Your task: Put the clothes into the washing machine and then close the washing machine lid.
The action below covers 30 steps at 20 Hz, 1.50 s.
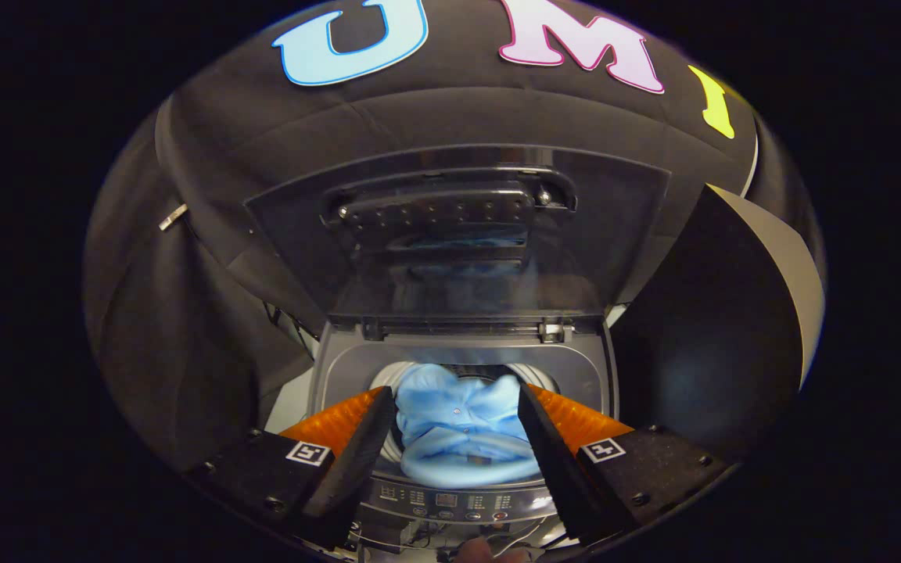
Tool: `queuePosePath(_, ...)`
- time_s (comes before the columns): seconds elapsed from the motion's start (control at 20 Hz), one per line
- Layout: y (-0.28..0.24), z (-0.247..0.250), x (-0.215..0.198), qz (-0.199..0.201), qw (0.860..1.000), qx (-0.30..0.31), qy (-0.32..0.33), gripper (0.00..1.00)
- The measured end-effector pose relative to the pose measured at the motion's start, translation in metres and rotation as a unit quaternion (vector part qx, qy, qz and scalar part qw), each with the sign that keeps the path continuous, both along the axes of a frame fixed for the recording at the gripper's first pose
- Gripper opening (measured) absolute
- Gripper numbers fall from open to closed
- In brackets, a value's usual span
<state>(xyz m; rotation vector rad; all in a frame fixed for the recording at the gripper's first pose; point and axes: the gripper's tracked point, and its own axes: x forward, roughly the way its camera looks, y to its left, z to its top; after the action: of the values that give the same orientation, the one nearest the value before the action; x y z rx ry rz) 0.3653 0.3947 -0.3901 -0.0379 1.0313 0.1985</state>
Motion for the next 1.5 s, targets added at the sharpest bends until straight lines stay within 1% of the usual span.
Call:
queuePosePath(0.2,0.002,0.016,0.002,0.008,1.000,0.000,-0.012,1.00)
queuePosePath(0.35,0.005,0.040,0.006,0.025,0.999,-0.006,-0.045,1.00)
queuePosePath(0.5,0.013,0.064,0.003,0.042,0.997,0.012,-0.061,1.00)
queuePosePath(0.6,0.019,0.096,0.005,0.058,0.993,0.026,-0.098,1.00)
queuePosePath(0.7,0.017,0.132,0.013,0.077,0.983,0.030,-0.163,1.00)
queuePosePath(0.8,0.020,0.177,0.027,0.093,0.965,0.033,-0.242,1.00)
queuePosePath(0.85,0.021,0.202,0.032,0.099,0.953,0.043,-0.285,1.00)
queuePosePath(0.95,0.027,0.254,0.042,0.107,0.921,0.081,-0.366,1.00)
queuePosePath(1.0,0.027,0.274,0.049,0.107,0.904,0.091,-0.403,0.99)
queuePosePath(1.05,0.023,0.290,0.056,0.104,0.892,0.088,-0.432,0.99)
queuePosePath(1.1,0.016,0.306,0.062,0.098,0.882,0.080,-0.453,0.99)
queuePosePath(1.15,0.013,0.315,0.068,0.093,0.876,0.075,-0.467,0.99)
queuePosePath(1.25,0.008,0.324,0.073,0.073,0.870,0.083,-0.480,0.99)
queuePosePath(1.35,0.006,0.322,0.083,0.054,0.872,0.094,-0.477,0.99)
queuePosePath(1.4,0.005,0.317,0.093,0.045,0.875,0.096,-0.473,0.99)
queuePosePath(1.5,0.002,0.299,0.111,0.031,0.887,0.089,-0.453,0.99)
